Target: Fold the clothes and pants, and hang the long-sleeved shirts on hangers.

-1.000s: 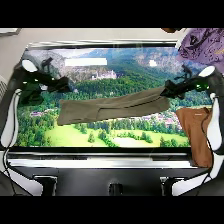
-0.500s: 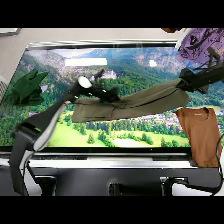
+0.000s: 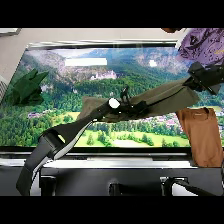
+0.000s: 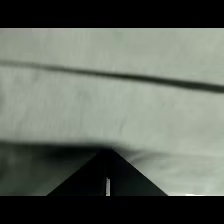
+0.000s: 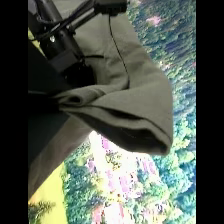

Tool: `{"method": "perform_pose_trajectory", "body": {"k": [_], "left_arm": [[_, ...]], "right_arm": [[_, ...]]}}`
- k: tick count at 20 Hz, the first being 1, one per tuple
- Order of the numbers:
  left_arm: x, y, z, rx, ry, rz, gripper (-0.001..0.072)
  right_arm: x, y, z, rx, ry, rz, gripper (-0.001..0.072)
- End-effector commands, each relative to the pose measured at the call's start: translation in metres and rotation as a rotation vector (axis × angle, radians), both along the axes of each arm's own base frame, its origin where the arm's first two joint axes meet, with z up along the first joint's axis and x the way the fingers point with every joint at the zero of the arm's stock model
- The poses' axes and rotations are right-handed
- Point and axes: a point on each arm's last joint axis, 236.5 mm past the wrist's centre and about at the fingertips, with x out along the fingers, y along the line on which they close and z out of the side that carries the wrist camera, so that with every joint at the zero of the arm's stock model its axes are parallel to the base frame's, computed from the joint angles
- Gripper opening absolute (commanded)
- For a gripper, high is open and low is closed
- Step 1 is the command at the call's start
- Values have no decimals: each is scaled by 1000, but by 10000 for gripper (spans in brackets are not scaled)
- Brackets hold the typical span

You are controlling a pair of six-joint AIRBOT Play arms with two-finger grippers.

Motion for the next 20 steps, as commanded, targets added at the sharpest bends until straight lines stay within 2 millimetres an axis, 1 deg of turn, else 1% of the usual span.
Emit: {"method": "perform_pose_trajectory", "body": {"k": [1,2,4,6,8,10,11,13,16,18,20], "left_arm": [[-10,-10,1,-19,-7,-34,15],[-10,-3,3,-17,1,-62,14],[-7,19,7,2,19,-120,13],[4,54,13,77,1,-162,13],[20,105,21,209,-23,-173,12],[39,166,39,360,-66,-158,13],[47,200,50,436,-86,-140,13],[59,262,78,555,-123,-101,13],[65,337,121,657,-154,-20,14],[67,370,145,679,-173,40,15],[70,393,167,674,-195,100,15]], "right_arm": [[0,3,6,20,-12,-18,26],[2,3,7,19,-21,-21,26],[7,2,9,21,-42,-31,26],[12,7,14,57,-63,-48,26],[23,22,25,133,-111,-48,26],[32,46,31,174,-141,-29,26],[35,64,30,184,-143,-8,26],[40,108,28,214,-147,42,26],[49,175,25,275,-162,83,26],[54,220,24,323,-186,101,26],[55,257,16,358,-181,116,26]]}}
